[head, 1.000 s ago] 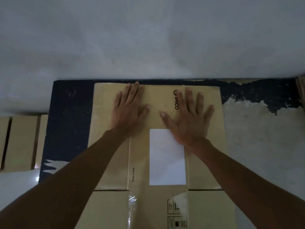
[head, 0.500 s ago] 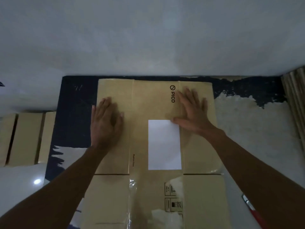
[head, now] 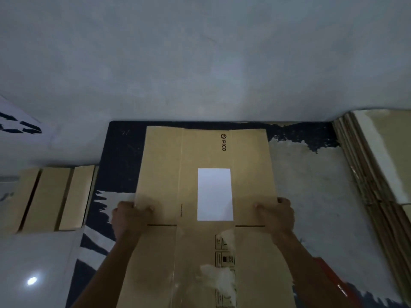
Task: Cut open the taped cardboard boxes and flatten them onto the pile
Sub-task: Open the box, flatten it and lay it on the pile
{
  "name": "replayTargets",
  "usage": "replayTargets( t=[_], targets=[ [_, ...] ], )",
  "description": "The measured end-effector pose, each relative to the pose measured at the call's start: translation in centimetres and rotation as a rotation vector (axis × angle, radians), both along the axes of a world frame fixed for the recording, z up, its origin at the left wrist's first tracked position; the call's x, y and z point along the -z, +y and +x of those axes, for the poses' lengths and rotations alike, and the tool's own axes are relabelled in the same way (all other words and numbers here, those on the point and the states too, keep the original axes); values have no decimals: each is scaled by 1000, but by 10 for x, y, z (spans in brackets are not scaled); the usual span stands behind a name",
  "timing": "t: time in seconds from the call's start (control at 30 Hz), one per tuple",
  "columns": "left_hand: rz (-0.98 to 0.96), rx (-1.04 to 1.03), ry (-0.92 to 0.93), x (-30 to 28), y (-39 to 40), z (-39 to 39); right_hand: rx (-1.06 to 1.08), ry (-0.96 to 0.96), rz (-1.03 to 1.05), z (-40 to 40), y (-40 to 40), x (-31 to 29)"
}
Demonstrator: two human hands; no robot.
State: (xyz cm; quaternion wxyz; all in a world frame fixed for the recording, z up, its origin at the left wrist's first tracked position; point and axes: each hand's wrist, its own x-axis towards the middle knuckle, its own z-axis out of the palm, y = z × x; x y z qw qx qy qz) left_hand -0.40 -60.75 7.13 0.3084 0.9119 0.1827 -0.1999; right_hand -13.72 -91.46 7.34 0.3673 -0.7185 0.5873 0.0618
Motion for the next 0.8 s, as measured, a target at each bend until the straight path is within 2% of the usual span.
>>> replayTargets(
  t=[0.13, 0.2, 0.53, 0.7, 0.8],
  targets=[
    [-373, -63, 158, -20, 17, 2, -60, -148, 81, -8, -4, -14],
    [-457, -7, 178, -32, 21, -7, -84, -196, 75, -14, 1, -23],
    [-591, 84, -17, -100, 36, -60, -12, -485, 12, -69, 40, -88],
    [-667, 107, -89, -139, 12, -81, -26, -608, -141, -114, 30, -139],
    [-714, 117, -119, -156, -14, -104, 12, -644, -166, -147, 6, -159]
  ],
)
